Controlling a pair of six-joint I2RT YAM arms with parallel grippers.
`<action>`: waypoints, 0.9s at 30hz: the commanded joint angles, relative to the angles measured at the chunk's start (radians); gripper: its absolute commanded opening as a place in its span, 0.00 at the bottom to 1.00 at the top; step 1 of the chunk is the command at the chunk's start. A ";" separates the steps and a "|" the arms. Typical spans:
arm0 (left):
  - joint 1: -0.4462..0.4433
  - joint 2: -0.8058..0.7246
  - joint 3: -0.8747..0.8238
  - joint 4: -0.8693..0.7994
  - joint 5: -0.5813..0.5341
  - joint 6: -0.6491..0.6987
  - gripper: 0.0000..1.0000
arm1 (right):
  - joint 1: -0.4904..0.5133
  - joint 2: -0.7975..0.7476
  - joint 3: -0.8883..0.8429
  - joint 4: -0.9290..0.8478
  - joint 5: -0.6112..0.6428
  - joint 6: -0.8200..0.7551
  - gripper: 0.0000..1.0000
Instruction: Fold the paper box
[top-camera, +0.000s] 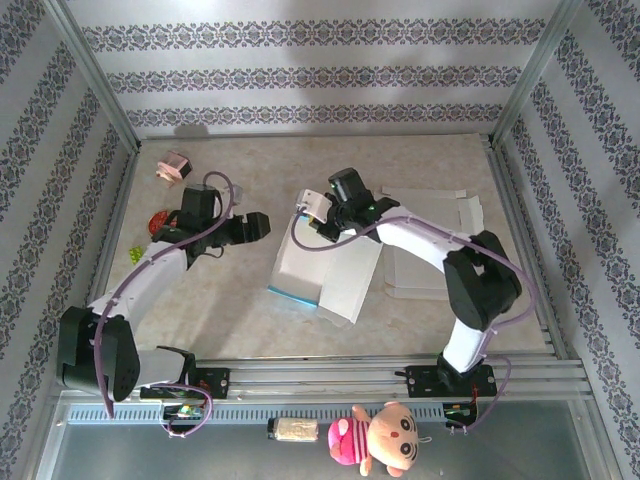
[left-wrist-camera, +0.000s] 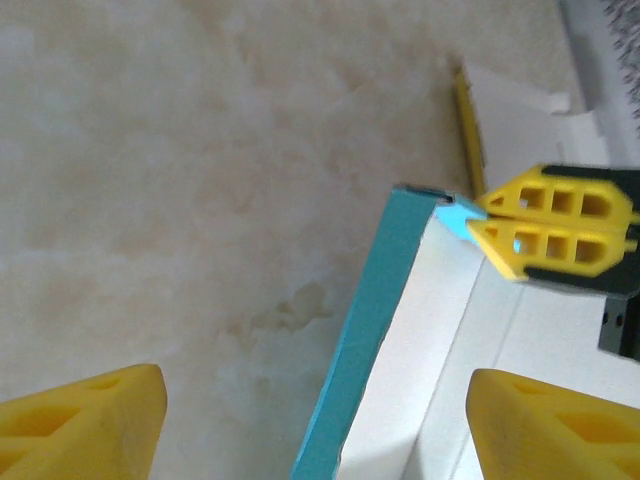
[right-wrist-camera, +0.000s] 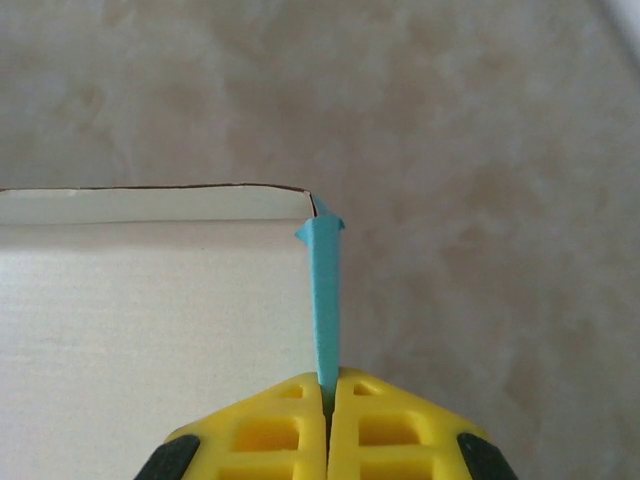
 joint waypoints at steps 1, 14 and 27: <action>-0.036 0.034 -0.031 -0.008 -0.040 -0.038 0.79 | 0.005 0.111 0.120 -0.233 -0.024 -0.034 0.00; -0.059 0.077 -0.034 0.040 -0.060 -0.041 0.82 | 0.042 0.367 0.382 -0.571 0.223 -0.098 0.17; -0.059 0.070 -0.046 0.058 -0.067 -0.057 0.84 | 0.041 0.433 0.545 -0.763 0.273 -0.117 0.30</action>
